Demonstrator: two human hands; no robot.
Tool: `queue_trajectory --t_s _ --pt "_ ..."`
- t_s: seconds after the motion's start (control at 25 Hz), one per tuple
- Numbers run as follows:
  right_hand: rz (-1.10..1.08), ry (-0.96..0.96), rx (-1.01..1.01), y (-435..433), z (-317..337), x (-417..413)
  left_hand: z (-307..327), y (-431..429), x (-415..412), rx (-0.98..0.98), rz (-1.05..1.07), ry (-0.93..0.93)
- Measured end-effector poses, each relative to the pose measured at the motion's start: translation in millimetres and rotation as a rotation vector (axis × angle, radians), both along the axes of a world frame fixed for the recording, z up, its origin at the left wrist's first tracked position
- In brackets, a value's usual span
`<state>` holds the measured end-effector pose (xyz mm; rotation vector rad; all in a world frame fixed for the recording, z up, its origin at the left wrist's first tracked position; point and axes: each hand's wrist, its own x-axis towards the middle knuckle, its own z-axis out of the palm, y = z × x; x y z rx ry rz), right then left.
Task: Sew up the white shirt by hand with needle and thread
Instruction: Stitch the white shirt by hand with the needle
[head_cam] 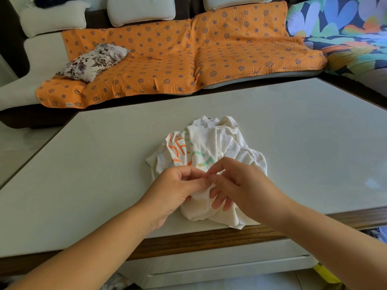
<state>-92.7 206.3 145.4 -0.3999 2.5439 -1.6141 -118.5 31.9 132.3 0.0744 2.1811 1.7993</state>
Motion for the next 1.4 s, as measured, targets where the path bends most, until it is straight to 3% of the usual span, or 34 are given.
queue_trajectory --t_s 0.28,0.36,0.52,0.68,0.8,1.12,1.4 --pt "-0.301 0.166 0.08 0.6 -2.2 -6.5 -0.4 4.9 -1.6 0.033 0.003 -0.016" --pt "-0.386 0.05 -0.179 3.9 2.1 -15.7 -1.5 4.1 -2.3 0.043 0.021 -0.042" --pt "-0.343 -0.37 -0.87 13.5 11.6 -28.4 -2.1 1.2 -2.7 0.047 0.047 -0.047" --pt "-0.328 -0.49 -1.114 26.4 16.8 -37.6 -2.9 -1.4 -3.8 0.024 0.046 -0.039" --pt "-0.41 -0.34 -1.029 38.6 17.3 -43.3 -3.9 -3.7 -6.0 0.009 0.071 -0.023" --pt "-0.694 0.038 -0.523 68.6 8.4 -59.4 -6.6 -9.3 -9.8 -0.05 0.11 0.012" --pt "-0.664 0.068 -0.275 63.1 6.0 -50.8 -5.6 -8.7 -10.1 -0.079 0.133 0.011"
